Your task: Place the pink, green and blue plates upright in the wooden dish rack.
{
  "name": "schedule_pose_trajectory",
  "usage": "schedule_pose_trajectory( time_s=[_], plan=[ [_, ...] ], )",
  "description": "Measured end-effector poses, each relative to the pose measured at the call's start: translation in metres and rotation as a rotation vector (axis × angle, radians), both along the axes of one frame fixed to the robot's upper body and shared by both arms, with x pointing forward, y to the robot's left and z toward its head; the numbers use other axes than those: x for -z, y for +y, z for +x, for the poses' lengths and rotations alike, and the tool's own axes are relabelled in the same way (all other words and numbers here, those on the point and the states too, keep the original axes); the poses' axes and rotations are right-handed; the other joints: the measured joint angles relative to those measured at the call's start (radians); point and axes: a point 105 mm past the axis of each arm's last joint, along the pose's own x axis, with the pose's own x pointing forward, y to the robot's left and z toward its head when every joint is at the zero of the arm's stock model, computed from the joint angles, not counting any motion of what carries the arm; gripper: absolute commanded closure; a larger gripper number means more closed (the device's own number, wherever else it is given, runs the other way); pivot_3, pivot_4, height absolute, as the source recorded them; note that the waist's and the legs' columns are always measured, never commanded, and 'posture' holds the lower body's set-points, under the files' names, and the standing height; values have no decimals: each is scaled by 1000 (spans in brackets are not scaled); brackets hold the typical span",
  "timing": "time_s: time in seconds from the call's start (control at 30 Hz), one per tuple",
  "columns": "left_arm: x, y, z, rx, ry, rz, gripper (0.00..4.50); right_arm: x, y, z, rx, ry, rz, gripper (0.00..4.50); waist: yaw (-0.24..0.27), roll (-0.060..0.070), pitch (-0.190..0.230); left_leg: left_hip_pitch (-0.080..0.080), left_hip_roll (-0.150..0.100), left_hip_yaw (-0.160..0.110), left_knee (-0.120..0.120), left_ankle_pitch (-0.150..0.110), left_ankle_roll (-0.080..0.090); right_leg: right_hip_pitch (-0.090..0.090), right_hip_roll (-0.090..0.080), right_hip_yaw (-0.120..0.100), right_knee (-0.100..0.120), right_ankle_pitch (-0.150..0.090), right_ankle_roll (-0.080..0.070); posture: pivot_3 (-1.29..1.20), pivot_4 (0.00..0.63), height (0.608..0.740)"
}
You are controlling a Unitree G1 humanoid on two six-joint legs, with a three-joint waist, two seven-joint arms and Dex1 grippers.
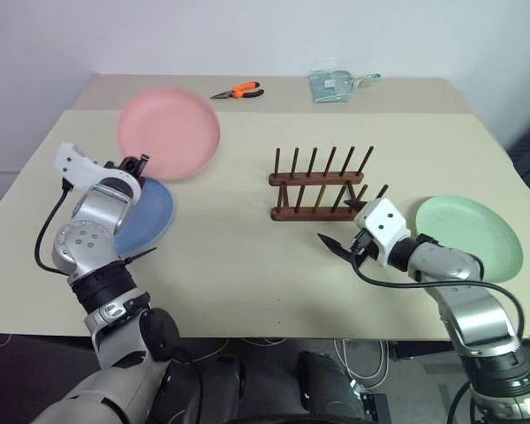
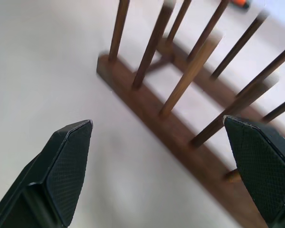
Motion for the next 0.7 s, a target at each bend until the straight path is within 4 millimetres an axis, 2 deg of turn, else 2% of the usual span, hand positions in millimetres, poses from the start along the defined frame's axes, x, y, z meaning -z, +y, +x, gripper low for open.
schedule_pose_trajectory(
  time_s=[0.07,0.17,0.23,0.33,0.43,0.53,0.7],
  plan=[
    [-16,-23,-2,90,-74,86,4423,-23,10,2,-40,-81,1,0,-6,1,1,0,0,1,0,0,0,0,0,1,0,1,-1,0,150,740],
    [-40,-77,-9,274,-196,236,4423,-74,32,11,-101,-309,-63,0,-7,1,1,1,1,1,0,0,-1,0,1,0,0,1,-2,0,150,740],
    [-48,-102,-13,356,-238,307,4423,-91,44,14,-126,-436,-148,0,-5,1,0,1,1,1,-1,0,-1,0,0,0,-1,1,-2,0,150,740],
    [-55,-127,-17,425,-272,377,4423,-87,52,25,-149,-540,-345,0,-4,0,1,0,0,1,-1,0,-1,0,0,0,-2,1,-1,0,150,740],
    [-61,-138,-19,458,-297,378,4423,-64,52,34,-181,-565,-530,0,-3,0,1,0,0,1,-1,0,-1,-1,0,1,-2,1,-1,0,150,740],
    [-64,-145,-21,477,-307,383,4500,-48,44,45,-162,-570,-639,770,-1,0,1,0,0,1,-1,1,-1,-1,0,1,-2,1,-2,0,150,740],
    [-61,-149,-22,495,-290,396,4500,-51,41,49,-134,-634,-702,3341,-3,0,1,0,1,1,-1,1,-1,-1,0,1,-2,1,-2,0,150,740]
  ],
)
